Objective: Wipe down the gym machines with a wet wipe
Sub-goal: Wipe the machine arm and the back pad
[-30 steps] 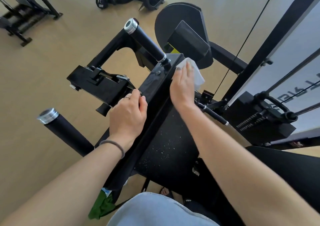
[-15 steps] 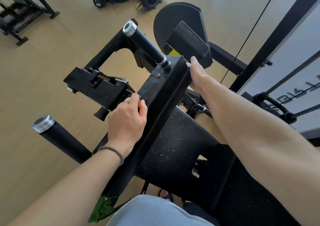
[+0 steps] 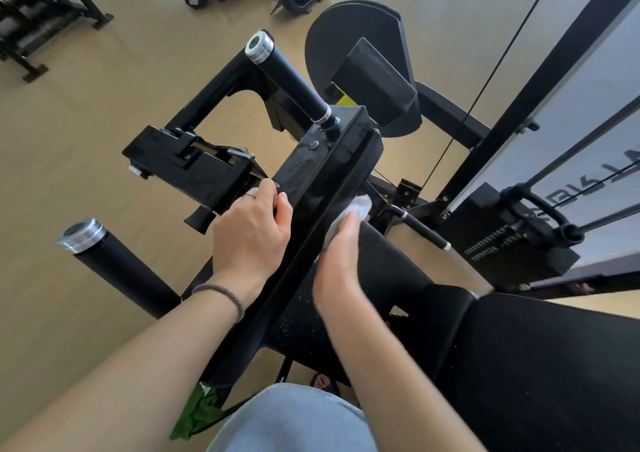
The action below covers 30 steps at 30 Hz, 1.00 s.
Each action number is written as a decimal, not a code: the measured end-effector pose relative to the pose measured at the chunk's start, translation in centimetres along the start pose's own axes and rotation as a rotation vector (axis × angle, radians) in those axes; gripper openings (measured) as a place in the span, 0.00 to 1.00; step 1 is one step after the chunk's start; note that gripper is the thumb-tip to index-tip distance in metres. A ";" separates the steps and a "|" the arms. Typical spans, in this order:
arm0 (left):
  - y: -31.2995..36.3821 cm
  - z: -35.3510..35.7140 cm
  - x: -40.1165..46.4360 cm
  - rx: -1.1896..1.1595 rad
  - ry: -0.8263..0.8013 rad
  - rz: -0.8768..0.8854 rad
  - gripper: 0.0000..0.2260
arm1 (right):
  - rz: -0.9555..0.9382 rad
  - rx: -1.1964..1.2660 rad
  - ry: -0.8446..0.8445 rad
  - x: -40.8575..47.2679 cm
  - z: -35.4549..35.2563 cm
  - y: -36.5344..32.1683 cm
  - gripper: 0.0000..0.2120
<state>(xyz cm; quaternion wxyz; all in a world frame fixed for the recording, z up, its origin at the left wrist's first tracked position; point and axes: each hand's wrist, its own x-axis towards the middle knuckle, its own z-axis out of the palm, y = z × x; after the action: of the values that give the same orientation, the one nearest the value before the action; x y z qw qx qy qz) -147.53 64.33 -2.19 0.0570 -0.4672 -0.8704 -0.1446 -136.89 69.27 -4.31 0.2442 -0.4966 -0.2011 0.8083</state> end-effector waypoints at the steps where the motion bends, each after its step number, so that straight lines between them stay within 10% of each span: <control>1: 0.0 0.0 0.0 -0.001 0.001 0.002 0.10 | 0.013 -0.022 -0.027 -0.8 -0.2 1.0 0.28; 6: 0.1 -0.1 0.0 -0.001 -0.002 -0.007 0.10 | -0.126 -0.051 -0.031 0.6 0.6 -2.2 0.30; 10: 0.2 -0.2 -0.1 0.005 0.003 -0.011 0.10 | -0.293 -0.136 0.016 3.8 1.1 -2.6 0.51; 14: 0.3 -0.1 0.0 0.014 0.006 -0.032 0.11 | -0.362 -0.216 -0.071 -3.1 0.7 3.4 0.27; 23: 0.4 -0.4 -0.1 -0.006 0.001 -0.028 0.10 | -0.393 -0.207 0.044 5.8 0.7 -1.0 0.35; 26: 0.4 -0.4 -0.1 -0.005 0.003 -0.027 0.10 | -0.458 -0.248 0.063 2.9 1.4 0.3 0.19; 30: 0.4 -0.2 -0.1 0.011 0.017 -0.035 0.11 | -0.516 -0.290 -0.074 -4.4 0.6 6.4 0.27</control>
<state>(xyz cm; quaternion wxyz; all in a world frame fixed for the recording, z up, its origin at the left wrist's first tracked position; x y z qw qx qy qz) -147.14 64.45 -1.88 0.0643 -0.4503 -0.8787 -0.1446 -136.94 61.50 -4.55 0.3607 -0.4290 -0.4427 0.6999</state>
